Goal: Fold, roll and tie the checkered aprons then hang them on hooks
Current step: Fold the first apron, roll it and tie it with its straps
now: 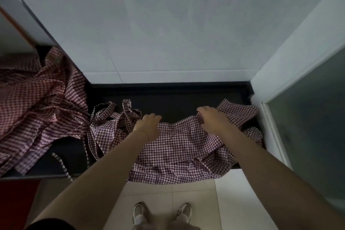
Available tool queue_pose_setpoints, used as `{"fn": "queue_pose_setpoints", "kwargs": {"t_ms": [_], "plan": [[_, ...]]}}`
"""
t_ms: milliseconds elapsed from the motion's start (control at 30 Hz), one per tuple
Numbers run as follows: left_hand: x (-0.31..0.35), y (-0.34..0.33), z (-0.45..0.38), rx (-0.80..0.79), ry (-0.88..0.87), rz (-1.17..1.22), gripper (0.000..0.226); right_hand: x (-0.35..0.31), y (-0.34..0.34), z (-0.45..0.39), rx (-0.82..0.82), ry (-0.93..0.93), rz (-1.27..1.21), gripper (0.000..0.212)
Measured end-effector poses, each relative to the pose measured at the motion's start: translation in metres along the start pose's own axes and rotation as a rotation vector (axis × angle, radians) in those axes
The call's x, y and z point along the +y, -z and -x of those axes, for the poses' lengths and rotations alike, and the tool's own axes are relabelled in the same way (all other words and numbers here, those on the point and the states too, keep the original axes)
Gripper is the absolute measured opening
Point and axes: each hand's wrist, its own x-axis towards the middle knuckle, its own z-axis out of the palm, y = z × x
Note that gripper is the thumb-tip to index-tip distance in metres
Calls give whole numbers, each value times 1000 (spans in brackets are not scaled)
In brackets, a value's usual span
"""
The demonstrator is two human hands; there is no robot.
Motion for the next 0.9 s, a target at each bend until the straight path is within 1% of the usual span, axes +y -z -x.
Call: {"fn": "queue_pose_setpoints", "kwargs": {"t_ms": [33,67,133,200,233,300,333,367,433,467,533,600,667,733,833,900], "plan": [[2,-5,-4,-32,12,17,65,5,-5,-2,-18,-7,12,58],[5,-9,-8,-54,41,43,65,12,-10,-3,-47,-17,27,58],[9,-14,-12,-28,94,91,58,24,-16,-5,-101,-50,23,47],[11,-15,-12,86,129,100,45,32,-22,-5,-84,-84,0,36],[13,-14,-12,145,139,104,37,33,-23,-6,-51,-88,-5,36],[17,-7,-10,243,120,163,26,33,-21,-11,17,-61,30,44],[19,-3,-9,286,97,220,22,30,-18,-13,25,-39,29,50],[23,3,-6,330,72,282,18,25,-14,-15,11,-2,-8,57],[30,14,-1,396,27,402,9,9,-6,-21,-76,88,-134,67],[33,21,1,404,5,444,11,-2,-1,-24,-133,127,-193,65],[37,34,4,368,-19,473,21,-20,8,-29,-250,167,-274,46],[33,46,7,339,-5,414,17,-32,19,-29,-318,178,-289,27],[22,56,6,309,28,353,9,-31,34,-28,-322,166,-231,24],[11,62,4,290,56,324,3,-22,46,-29,-371,127,-131,23],[5,70,0,313,79,313,7,-6,60,-29,-484,5,45,31],[5,77,-5,325,94,291,8,3,72,-27,-513,-103,216,37]]}}
